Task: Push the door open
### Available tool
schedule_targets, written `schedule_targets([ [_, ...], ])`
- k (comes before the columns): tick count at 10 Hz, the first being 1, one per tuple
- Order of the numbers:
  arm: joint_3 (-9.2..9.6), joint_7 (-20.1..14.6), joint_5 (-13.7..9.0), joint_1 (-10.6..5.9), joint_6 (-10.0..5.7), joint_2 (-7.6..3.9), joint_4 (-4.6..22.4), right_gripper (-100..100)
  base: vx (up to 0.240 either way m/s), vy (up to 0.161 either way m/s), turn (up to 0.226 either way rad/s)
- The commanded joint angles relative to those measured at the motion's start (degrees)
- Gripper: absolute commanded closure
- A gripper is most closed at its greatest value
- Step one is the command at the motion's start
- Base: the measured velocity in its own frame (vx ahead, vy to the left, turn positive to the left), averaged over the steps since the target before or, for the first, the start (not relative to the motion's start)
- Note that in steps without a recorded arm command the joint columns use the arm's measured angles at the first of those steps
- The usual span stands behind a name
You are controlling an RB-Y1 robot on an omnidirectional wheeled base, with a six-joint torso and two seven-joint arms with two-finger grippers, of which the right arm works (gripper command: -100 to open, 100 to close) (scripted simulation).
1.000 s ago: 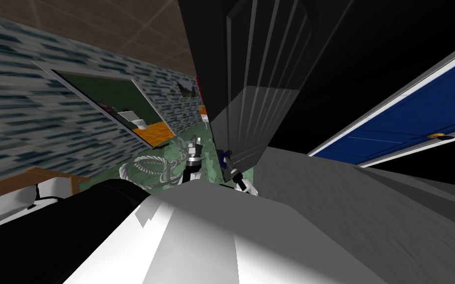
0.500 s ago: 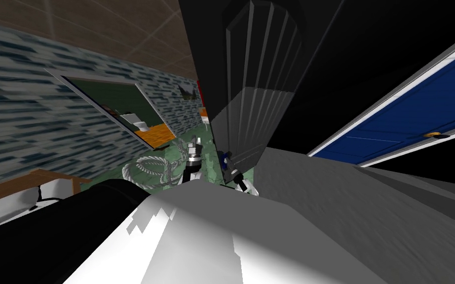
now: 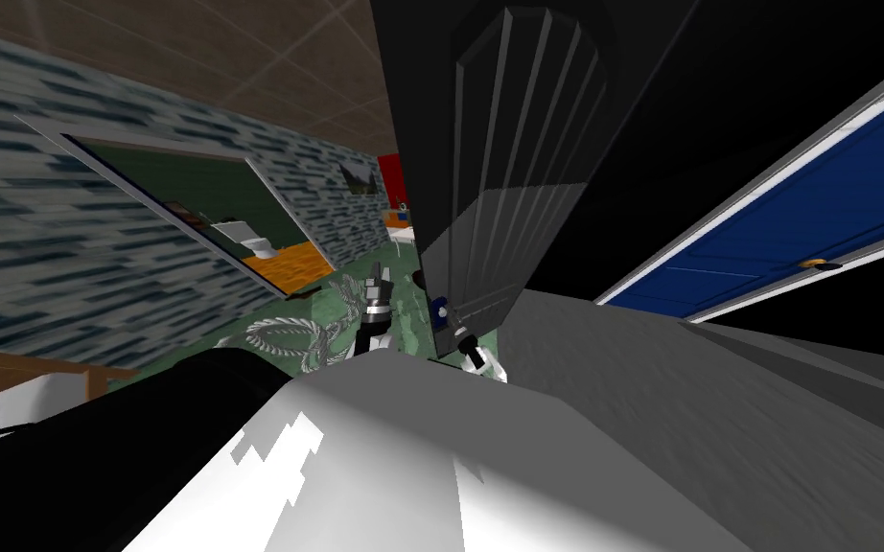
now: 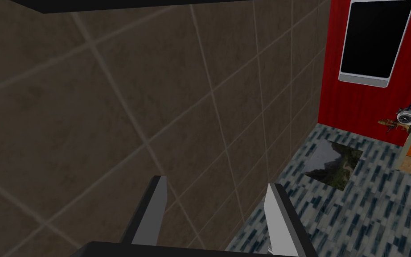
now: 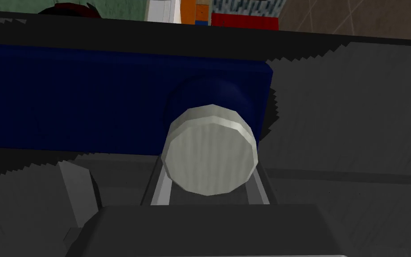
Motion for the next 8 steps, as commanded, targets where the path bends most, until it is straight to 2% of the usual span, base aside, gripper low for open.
schedule_targets([
  [1, -1.78, 0.7, -0.3, -0.05, 0.49, 0.48, 0.5, 100, 0.083, 0.179, -0.083],
  [3, -3.3, 1.4, -0.6, -0.16, 0.64, 1.68, 0.8, 100, 0.068, 0.177, -0.087],
  [4, -1.41, 1.5, -0.1, 0.96, 0.56, -0.56, -0.2, -100, 0.016, 0.042, -0.165],
  [5, -0.88, 1.6, 0.1, 1.42, 0.57, -1.06, -0.5, -100, -0.038, -0.086, -0.106],
  [6, 1.05, 2.1, 0.7, 3.09, 0.6, -2.11, -1.4, -100, -0.072, -0.159, -0.229],
  [7, 1.77, 2.3, 0.9, 3.71, 0.61, -2.23, -1.7, -100, -0.077, -0.146, -0.16],
  [8, 3.24, 2.7, 1.4, 4.99, 0.63, -2.13, -2.4, -100, -0.097, -0.138, -0.157],
])
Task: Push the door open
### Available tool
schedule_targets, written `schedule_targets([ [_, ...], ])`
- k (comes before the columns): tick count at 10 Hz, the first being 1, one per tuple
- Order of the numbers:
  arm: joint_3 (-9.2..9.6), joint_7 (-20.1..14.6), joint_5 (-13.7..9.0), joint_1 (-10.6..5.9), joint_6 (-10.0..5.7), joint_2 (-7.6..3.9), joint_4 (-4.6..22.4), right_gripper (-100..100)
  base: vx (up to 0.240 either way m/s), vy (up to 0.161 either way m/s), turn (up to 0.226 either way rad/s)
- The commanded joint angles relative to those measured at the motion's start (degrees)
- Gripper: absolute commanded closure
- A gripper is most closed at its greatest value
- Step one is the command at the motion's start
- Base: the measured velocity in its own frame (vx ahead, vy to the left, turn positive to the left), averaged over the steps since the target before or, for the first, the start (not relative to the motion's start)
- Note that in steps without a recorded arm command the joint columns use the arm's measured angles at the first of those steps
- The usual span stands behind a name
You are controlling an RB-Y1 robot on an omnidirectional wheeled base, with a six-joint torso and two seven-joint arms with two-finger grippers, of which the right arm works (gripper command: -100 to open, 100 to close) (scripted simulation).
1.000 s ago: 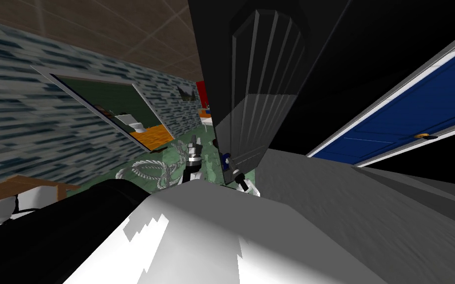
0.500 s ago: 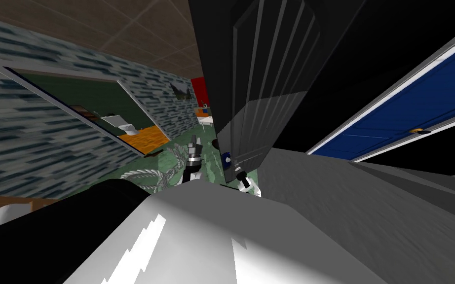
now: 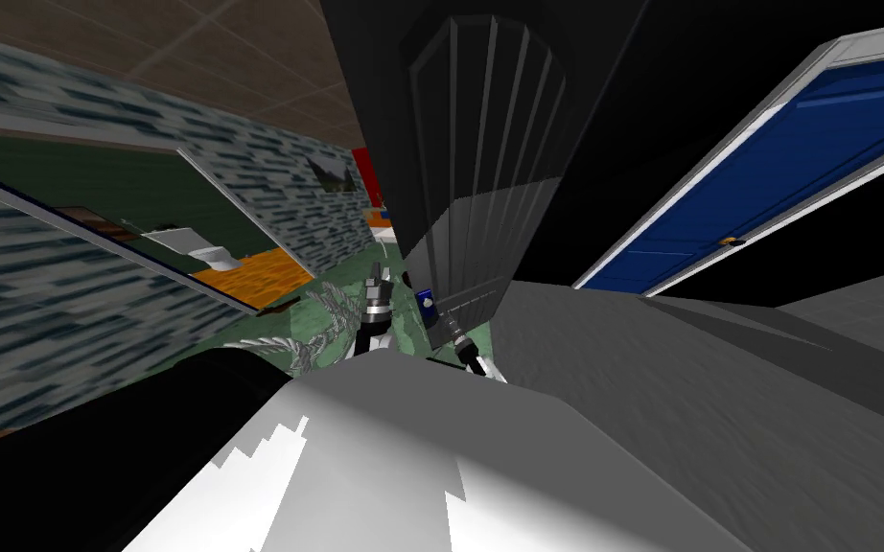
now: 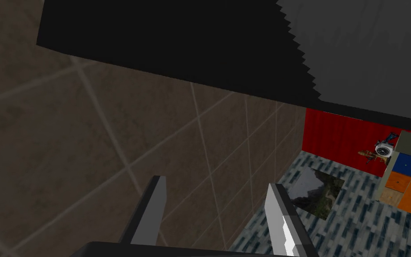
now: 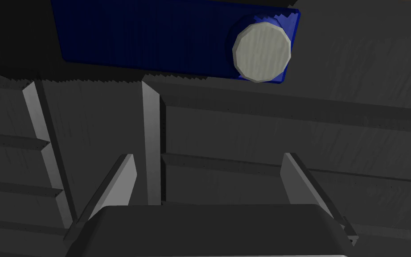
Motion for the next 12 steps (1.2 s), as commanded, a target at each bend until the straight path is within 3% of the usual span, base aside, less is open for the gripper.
schedule_targets([
  [1, 1.8, 0.2, 0.5, 1.51, 0.53, -0.19, -1.6, -100, -0.09, -0.119, -0.146],
  [2, 2.52, 0.4, 0.7, 2.13, 0.54, 0.23, -1.9, -100, -0.048, -0.076, -0.105],
  [3, 3.91, 0.8, 1.1, 3.33, 0.56, 1.39, -2.5, -100, -0.066, -0.074, -0.158],
  [6, 5.6, 1.2, 1.6, 4.8, 0.58, 3.85, -3.3, -100, -0.053, -0.069, -0.089],
  [7, 6.36, 1.4, 1.9, 5.45, 0.6, 5.48, -3.7, -100, -0.042, -0.047, -0.091],
  [8, 6.61, 1.5, 2.0, 5.67, 0.6, 6.14, -3.8, -100, -0.047, -0.032, -0.06],
  [9, 6.52, 1.3, 1.9, 5.7, 0.8, 5.21, -4.3, -100, -0.021, -0.011, -0.006],
  [10, 6.38, 1.3, 1.8, 5.37, 1.01, 3.52, -4.1, -100, 0.088, 0.087, 0.03],
  [12, 6.11, 1.4, 1.6, 4.85, 1.29, 2.68, -3.9, -100, 0.174, 0.157, 0.017],
])
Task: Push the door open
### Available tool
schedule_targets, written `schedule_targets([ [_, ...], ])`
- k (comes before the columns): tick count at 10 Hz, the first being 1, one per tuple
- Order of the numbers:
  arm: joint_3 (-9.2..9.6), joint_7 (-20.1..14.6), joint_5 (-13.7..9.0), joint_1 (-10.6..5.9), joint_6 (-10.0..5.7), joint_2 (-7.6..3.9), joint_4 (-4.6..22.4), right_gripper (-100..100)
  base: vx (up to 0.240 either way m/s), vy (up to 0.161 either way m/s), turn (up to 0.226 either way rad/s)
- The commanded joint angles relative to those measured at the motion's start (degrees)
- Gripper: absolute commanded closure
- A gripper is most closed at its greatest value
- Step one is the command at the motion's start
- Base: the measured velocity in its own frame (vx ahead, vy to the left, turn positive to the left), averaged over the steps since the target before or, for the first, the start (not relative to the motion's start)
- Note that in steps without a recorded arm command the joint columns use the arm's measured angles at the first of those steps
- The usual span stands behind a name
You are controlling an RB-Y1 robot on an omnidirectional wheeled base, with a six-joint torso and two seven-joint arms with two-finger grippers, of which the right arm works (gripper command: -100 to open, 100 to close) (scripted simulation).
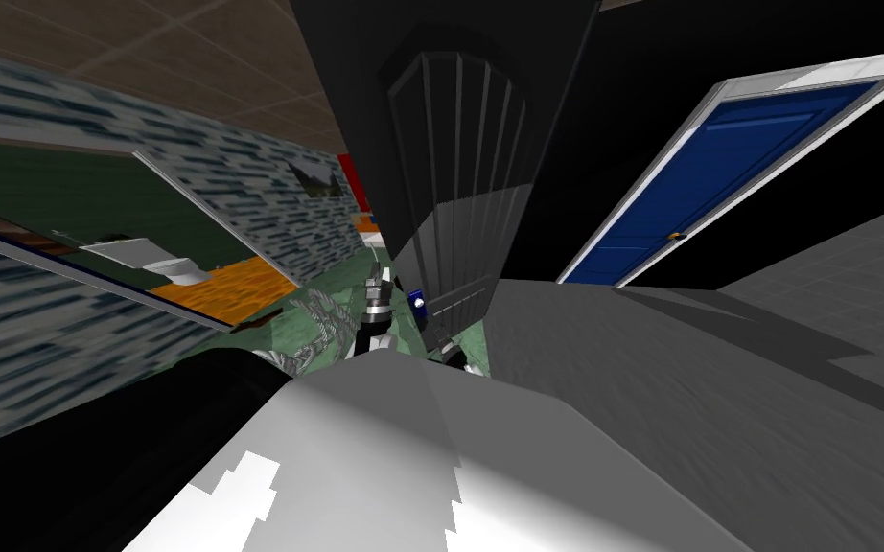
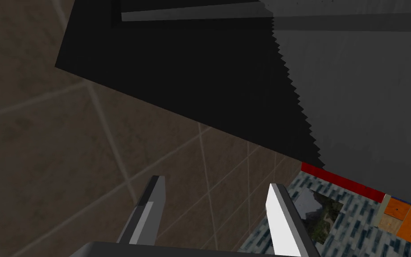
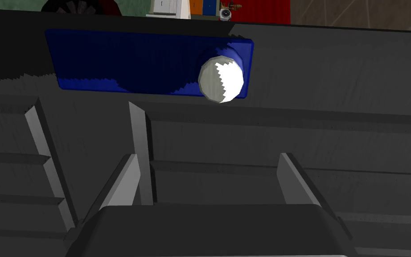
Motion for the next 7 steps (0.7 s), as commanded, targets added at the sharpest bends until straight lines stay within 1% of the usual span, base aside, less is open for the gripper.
schedule_targets([
  [1, -0.25, -0.2, -0.2, -0.65, 0.19, -0.33, 0.2, -100, 0.182, 0.186, 0.006],
  [2, -0.4, -0.1, -0.3, -0.93, 0.35, -0.02, 0.4, -100, 0.142, 0.162, 0.016],
  [3, -0.54, -0.1, -0.4, -1.21, 0.49, 0.64, 0.5, -100, 0.128, 0.178, 0.022],
  [5, -0.76, -0.1, -0.5, -1.63, 0.72, 2.57, 0.8, -100, 0.134, 0.182, 0.013],
  [6, -0.82, -0.1, -0.5, -1.76, 0.78, 3.4, 0.8, -100, 0.073, 0.101, 0.003],
  [7, -0.7, -0.3, -0.6, -1.81, 1.09, 2.71, 0.4, -100, 0.035, 0.049, 0.0],
])
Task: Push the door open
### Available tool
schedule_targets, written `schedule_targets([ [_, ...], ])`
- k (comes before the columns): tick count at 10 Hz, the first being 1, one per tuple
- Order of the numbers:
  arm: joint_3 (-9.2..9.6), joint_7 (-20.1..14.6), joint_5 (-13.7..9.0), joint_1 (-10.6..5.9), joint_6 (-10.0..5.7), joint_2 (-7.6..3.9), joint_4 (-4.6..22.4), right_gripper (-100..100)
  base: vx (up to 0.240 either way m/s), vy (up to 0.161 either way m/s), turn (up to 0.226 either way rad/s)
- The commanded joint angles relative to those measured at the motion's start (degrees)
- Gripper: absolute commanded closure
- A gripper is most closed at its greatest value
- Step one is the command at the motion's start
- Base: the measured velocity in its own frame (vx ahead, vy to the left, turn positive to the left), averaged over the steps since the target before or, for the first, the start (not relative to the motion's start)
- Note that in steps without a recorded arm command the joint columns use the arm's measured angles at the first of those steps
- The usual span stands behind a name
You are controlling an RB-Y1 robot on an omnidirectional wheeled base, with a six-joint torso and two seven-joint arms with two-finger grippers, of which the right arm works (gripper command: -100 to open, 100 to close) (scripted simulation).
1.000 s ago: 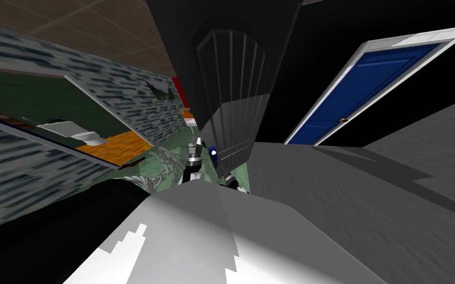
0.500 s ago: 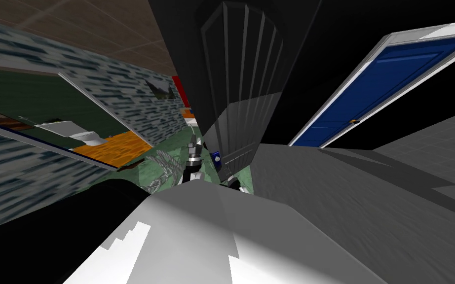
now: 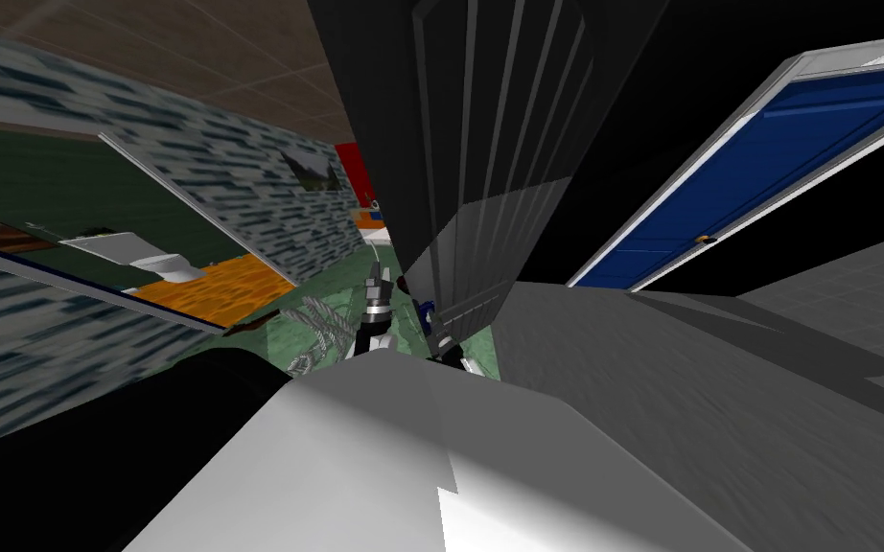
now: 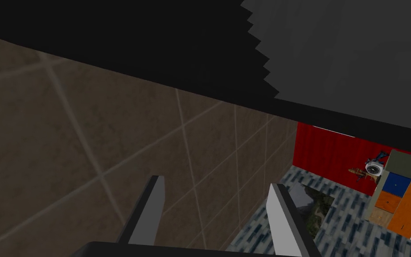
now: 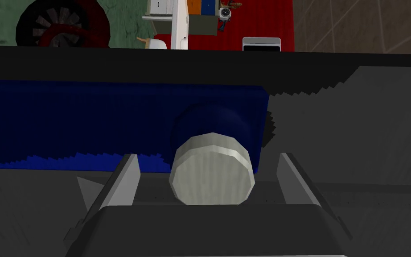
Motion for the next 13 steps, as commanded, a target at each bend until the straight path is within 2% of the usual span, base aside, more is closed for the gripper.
schedule_targets([
  [1, 0.01, 0.0, 0.0, 0.06, -0.01, -0.13, 0.0, 100, 0.0, 0.0, 0.0],
  [6, 0.01, 0.0, 0.0, 0.06, -0.01, -0.13, 0.0, 100, -0.007, -0.01, 0.002],
  [7, -1.04, 0.1, -0.3, -0.03, -0.11, -1.61, 0.0, 100, 0.022, 0.096, -0.081],
  [10, -2.71, 0.2, -0.9, -0.19, -0.33, -2.85, -0.1, 100, 0.068, 0.204, -0.086],
  [13, -4.71, 0.3, -1.7, -0.38, -0.59, -3.18, -0.2, 100, 0.074, 0.203, -0.087],
])
